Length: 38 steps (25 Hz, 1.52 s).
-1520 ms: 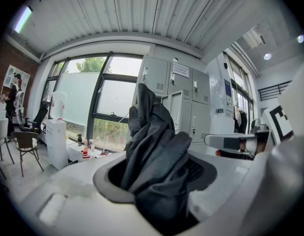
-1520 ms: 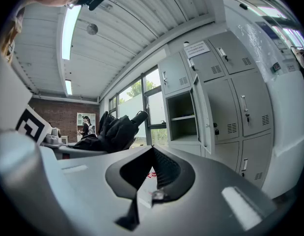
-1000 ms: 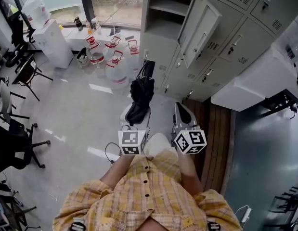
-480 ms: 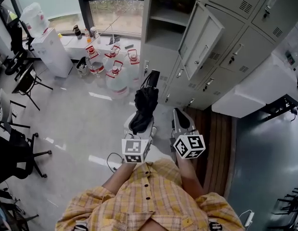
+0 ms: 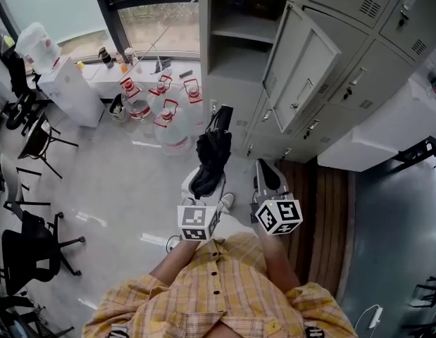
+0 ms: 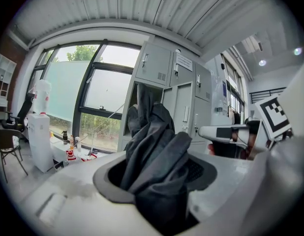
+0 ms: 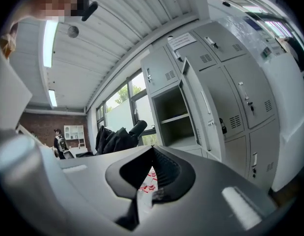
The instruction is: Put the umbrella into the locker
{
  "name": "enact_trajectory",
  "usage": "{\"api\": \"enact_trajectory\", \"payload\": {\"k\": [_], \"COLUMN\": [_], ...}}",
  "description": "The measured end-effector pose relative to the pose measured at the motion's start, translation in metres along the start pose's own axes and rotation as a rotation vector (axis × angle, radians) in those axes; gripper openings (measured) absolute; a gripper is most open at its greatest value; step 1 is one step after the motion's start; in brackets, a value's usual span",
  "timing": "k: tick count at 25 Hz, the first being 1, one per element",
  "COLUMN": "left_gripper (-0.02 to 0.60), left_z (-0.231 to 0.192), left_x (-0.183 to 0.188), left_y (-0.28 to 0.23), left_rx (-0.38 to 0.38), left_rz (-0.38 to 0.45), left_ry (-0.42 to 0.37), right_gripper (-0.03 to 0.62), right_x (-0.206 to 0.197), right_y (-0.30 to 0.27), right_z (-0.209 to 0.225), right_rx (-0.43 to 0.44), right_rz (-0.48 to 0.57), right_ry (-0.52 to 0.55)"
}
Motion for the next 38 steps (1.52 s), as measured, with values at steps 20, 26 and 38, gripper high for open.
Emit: {"api": "enact_trajectory", "payload": {"k": [20,26,38], "left_gripper": [0.253,0.253,0.253], "left_z": [-0.063,-0.077,-0.079], "left_x": [0.072,0.078,0.077], "left_y": [-0.195,-0.239,-0.272], "left_rx": [-0.016,-0.019,-0.017], "left_rz": [-0.047,-0.060,-0.089], "left_ry": [-0.018,-0.031,-0.038], "right_gripper": [-0.002,-0.002,-0.002], "right_x": [0.038,0.037,0.026], "right_y": [-0.186,-0.227,-0.254], "right_z": [0.078,0.099,0.118], "right_rx": [0.002,-0.002,0.001], "right_rz": [-0.008,-0.015,-0.042], "right_ry": [0.040,0.043,0.036]}}
Point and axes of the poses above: the fingertips, and each gripper's own axes: y backward along the fingers, z to its right, x out of its top, the point moved 10 cm from there along y, backward along the fingers, and after that the axes turned 6 degrees about y, right-handed, at the moved point
